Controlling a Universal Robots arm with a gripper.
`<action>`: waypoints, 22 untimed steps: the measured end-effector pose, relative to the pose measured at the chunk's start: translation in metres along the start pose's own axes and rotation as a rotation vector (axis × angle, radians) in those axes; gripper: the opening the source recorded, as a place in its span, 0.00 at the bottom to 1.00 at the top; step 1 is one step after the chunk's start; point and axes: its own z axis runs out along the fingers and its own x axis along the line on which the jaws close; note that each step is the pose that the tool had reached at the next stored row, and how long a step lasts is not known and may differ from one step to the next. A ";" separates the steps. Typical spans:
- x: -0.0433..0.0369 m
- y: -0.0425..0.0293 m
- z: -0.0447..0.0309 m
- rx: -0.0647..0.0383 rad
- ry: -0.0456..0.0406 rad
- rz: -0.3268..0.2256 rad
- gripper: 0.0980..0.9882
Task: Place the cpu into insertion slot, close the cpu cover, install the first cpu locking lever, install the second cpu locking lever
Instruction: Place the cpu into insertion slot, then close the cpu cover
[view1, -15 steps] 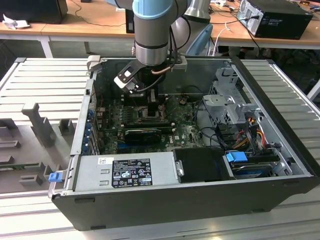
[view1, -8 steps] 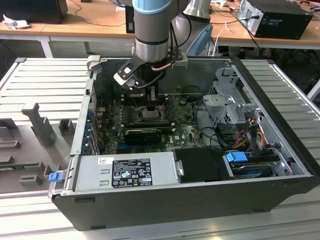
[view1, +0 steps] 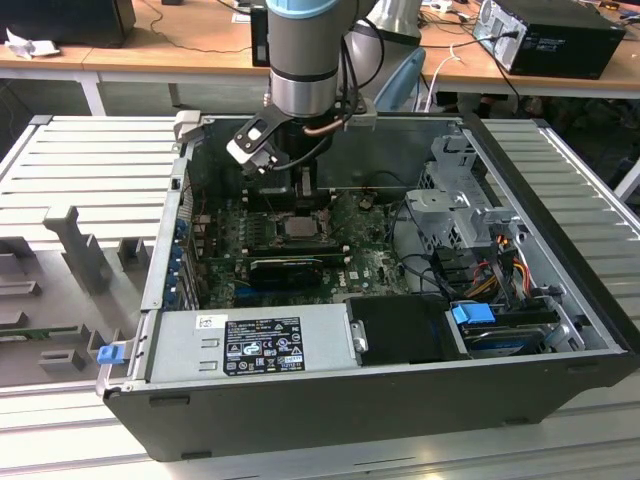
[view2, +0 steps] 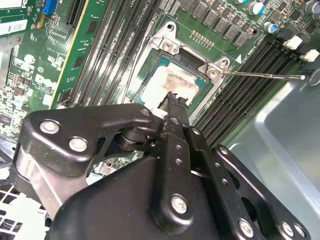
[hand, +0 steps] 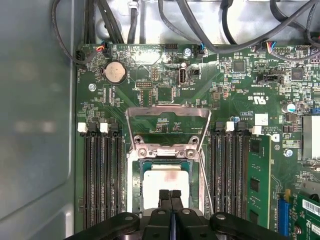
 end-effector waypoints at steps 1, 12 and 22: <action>0.0000 0.0000 -0.0004 0.000 -0.0001 0.000 0.01; 0.0001 0.0096 -0.0072 0.001 0.0000 0.000 0.01; 0.0002 0.0099 -0.0169 0.001 -0.0017 0.000 0.01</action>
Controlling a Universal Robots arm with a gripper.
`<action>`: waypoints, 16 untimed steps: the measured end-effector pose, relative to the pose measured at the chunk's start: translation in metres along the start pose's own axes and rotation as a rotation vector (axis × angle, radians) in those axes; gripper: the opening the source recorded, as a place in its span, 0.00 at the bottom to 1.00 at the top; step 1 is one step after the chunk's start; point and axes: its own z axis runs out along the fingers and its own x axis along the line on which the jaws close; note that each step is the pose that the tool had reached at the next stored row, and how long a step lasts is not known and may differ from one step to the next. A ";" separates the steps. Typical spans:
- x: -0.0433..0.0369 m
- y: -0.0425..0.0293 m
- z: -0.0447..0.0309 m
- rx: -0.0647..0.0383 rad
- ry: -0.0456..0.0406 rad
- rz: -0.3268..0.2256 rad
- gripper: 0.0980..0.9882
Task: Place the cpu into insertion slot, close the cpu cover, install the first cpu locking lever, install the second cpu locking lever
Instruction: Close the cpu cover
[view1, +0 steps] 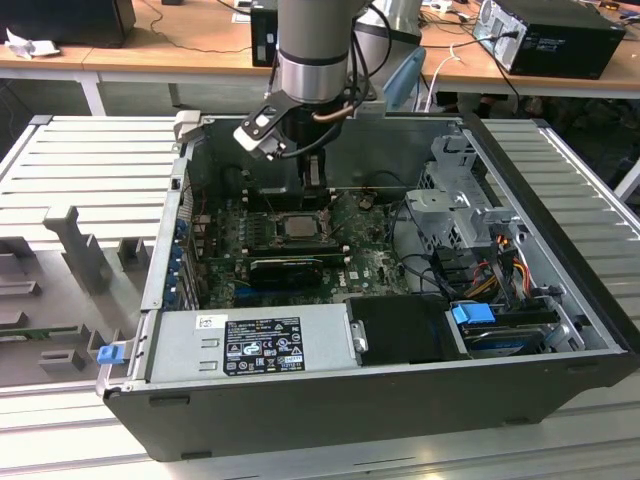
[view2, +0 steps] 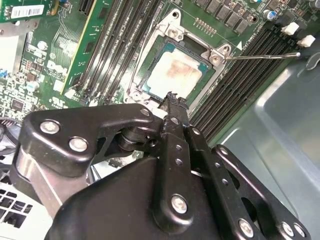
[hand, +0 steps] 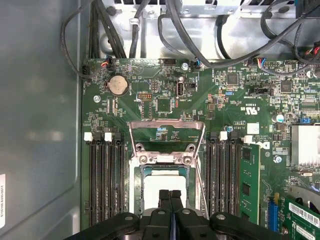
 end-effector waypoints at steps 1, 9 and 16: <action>0.0000 0.0000 -0.0004 0.000 0.0000 0.000 0.01; 0.0001 0.0001 -0.0039 0.000 -0.0009 0.000 0.01; 0.0001 0.0002 -0.0070 0.000 -0.0021 0.000 0.01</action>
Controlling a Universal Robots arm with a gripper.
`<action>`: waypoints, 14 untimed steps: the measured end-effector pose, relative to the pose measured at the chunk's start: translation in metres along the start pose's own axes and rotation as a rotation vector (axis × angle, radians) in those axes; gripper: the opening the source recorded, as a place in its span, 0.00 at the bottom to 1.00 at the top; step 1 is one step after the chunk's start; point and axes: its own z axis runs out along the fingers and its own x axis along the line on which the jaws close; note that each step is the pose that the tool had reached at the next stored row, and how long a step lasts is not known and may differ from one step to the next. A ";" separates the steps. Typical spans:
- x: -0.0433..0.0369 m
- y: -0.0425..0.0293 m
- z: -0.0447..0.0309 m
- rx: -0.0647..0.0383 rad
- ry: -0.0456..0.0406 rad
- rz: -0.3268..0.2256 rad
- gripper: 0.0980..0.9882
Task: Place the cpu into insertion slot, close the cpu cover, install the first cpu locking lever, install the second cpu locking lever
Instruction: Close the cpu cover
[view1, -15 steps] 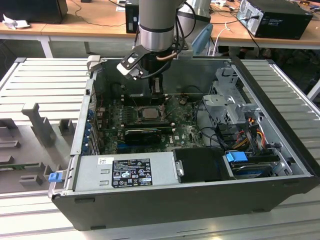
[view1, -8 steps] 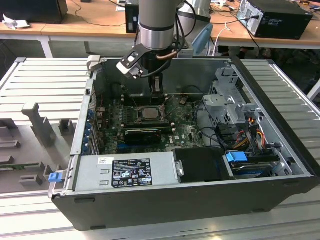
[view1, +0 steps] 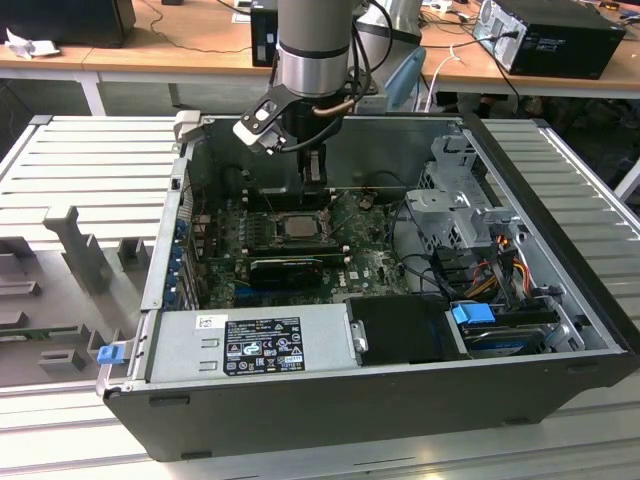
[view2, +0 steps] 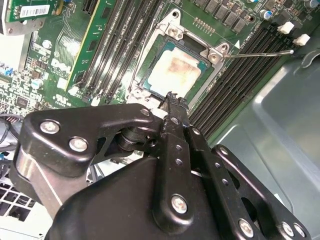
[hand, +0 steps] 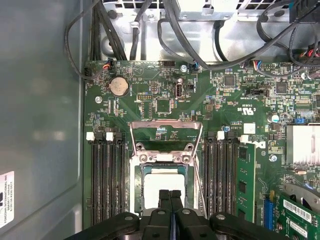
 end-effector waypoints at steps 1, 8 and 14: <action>0.0000 0.0000 -0.0003 0.000 -0.0001 0.000 0.01; 0.0000 0.0001 -0.0036 0.000 -0.0035 0.000 0.01; 0.0000 0.0019 -0.0046 0.000 -0.0117 0.000 0.01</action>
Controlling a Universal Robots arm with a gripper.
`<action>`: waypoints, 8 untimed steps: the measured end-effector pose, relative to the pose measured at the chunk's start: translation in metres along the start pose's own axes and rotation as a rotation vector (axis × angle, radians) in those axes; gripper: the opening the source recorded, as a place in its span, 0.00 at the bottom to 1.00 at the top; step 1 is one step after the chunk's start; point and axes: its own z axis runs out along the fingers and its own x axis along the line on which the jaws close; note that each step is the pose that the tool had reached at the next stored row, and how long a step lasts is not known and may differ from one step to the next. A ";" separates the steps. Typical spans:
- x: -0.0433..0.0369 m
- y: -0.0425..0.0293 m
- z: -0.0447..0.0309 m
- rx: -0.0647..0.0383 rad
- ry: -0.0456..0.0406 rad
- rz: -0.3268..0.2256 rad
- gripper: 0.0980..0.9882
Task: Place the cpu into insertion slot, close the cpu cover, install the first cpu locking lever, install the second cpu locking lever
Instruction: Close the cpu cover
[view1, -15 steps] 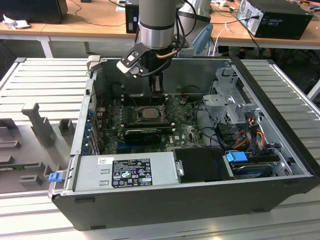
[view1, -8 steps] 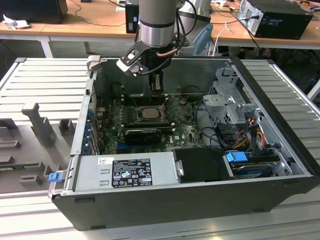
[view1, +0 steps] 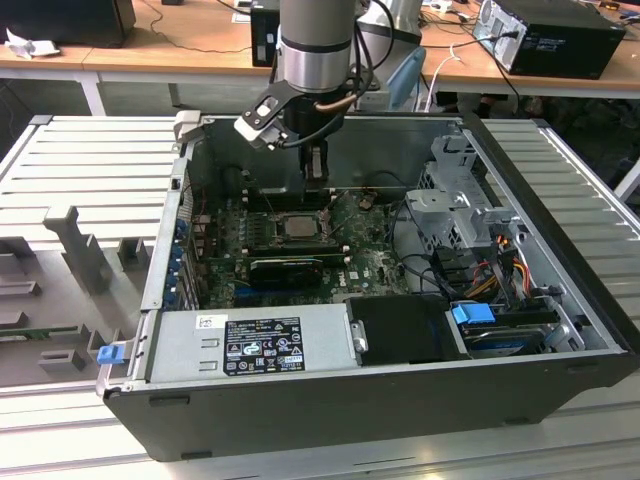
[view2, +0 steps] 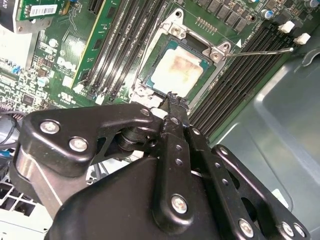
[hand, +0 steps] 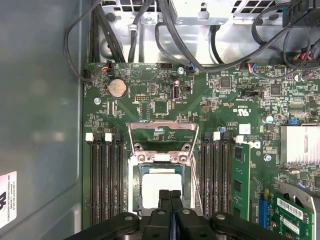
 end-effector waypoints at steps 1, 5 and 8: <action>0.0000 0.0013 0.0000 0.000 -0.0020 0.000 0.01; 0.0000 0.0025 -0.0002 0.000 -0.0046 0.000 0.01; 0.0000 0.0027 -0.0032 0.000 -0.0077 0.000 0.01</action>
